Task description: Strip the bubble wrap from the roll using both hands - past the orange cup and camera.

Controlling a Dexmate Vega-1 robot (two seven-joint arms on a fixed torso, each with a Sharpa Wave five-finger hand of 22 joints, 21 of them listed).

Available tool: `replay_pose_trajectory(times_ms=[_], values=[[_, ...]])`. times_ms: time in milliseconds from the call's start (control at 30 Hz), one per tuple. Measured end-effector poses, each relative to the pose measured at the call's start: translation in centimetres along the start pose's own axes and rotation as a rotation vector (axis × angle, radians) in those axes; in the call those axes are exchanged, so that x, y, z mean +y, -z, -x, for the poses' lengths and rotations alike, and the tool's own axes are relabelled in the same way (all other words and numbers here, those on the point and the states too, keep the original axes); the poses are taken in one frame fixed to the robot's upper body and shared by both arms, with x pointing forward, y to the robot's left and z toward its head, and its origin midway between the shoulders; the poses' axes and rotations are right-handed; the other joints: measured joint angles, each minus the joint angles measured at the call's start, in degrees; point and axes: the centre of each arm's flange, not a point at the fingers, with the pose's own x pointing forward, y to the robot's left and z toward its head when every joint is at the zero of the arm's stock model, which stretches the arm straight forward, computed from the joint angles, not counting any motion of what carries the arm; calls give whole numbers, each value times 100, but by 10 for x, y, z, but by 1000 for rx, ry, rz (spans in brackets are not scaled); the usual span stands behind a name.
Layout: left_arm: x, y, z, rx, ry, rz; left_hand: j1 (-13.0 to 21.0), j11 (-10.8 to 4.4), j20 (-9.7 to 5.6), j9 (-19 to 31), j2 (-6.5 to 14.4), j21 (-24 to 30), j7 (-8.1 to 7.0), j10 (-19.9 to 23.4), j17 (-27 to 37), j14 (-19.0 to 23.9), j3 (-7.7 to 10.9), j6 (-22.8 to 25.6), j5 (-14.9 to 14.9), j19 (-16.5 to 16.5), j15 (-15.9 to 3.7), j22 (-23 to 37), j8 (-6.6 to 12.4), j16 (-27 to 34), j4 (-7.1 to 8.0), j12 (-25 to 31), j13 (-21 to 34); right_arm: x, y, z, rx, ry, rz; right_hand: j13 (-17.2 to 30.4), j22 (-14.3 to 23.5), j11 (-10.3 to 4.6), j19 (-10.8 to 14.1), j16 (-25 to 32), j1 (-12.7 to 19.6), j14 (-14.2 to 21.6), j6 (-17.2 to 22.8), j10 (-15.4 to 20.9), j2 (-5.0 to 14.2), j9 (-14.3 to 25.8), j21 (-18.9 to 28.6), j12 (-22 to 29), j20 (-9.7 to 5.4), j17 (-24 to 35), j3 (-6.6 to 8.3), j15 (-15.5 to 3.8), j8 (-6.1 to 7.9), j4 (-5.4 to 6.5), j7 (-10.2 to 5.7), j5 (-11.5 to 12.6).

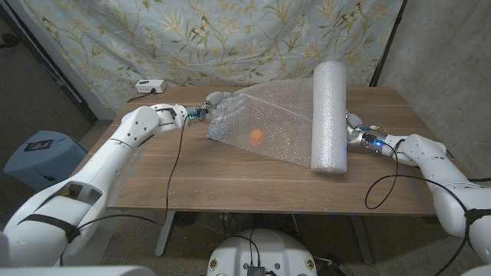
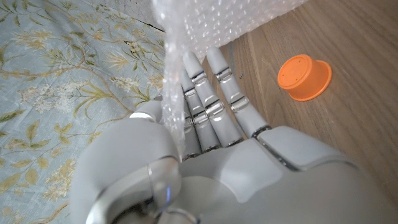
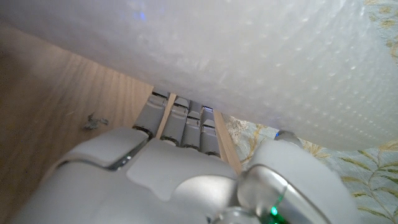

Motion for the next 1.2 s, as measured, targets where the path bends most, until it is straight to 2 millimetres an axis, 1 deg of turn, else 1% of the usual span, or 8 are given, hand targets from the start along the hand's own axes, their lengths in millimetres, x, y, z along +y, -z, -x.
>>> replay_pose_trajectory(times_ms=[100,200,300,667,733,1000,1067,1200], values=[[1,0,1,-3,-2,5,0,0,0,0,0,0,0,0,0,0,0,0,0,0,0,0,-39,0,0,0,0,0,0,0,13,3,-4,1,0,0,23,13,0,3,0,0,0,0,0,0,-18,0,0,3,0,0,0,0],[2,0,2,-6,-3,10,0,0,0,0,0,21,-1,0,0,1,0,0,0,0,0,0,-39,0,0,0,0,1,0,-1,26,7,-7,0,-1,0,51,14,-23,21,17,0,23,0,0,0,10,1,-24,21,0,24,-18,0],[4,0,3,-10,-6,16,0,0,0,1,0,21,-1,0,0,1,0,-1,0,0,1,0,-39,0,0,0,0,1,1,-1,38,10,-12,0,-1,27,50,14,-23,33,21,27,23,0,0,-20,10,1,-24,33,0,24,-22,45],[11,4,7,-23,-24,39,0,-15,0,27,0,43,-3,15,-1,10,0,-2,0,0,10,-29,-39,0,0,0,-1,3,-2,0,92,21,-17,15,-1,52,82,14,-23,72,30,53,23,1,0,-41,42,-19,-47,72,0,47,-13,45],[11,4,8,-25,-26,43,0,-24,0,27,0,43,-9,24,0,10,0,-8,0,0,10,-29,-39,0,0,0,7,3,-3,0,100,23,-17,29,-1,52,82,14,-23,72,53,53,23,1,0,-41,42,-19,-47,72,1,47,10,45],[13,5,12,-38,-37,51,0,-25,20,26,0,43,-9,25,-1,11,0,-8,0,-20,10,-28,-45,0,0,0,28,4,-6,1,128,29,-14,29,-1,52,134,14,-24,93,52,53,24,1,0,-41,30,-19,-63,51,1,31,10,45],[14,6,13,-40,-39,53,0,-34,20,26,0,43,-39,35,-1,11,0,21,0,-20,10,-28,-61,0,0,0,27,4,-6,1,133,30,-14,29,-1,52,134,14,-53,93,52,53,53,1,0,-41,30,-19,-63,51,1,31,10,54],[15,7,16,-47,-43,59,0,-35,17,26,0,43,-39,35,-1,9,0,21,0,-23,9,-28,-61,0,0,-34,28,4,-8,1,144,32,-13,29,-1,62,134,14,-53,93,52,63,53,1,-40,-41,30,-18,-87,51,1,55,9,89]])
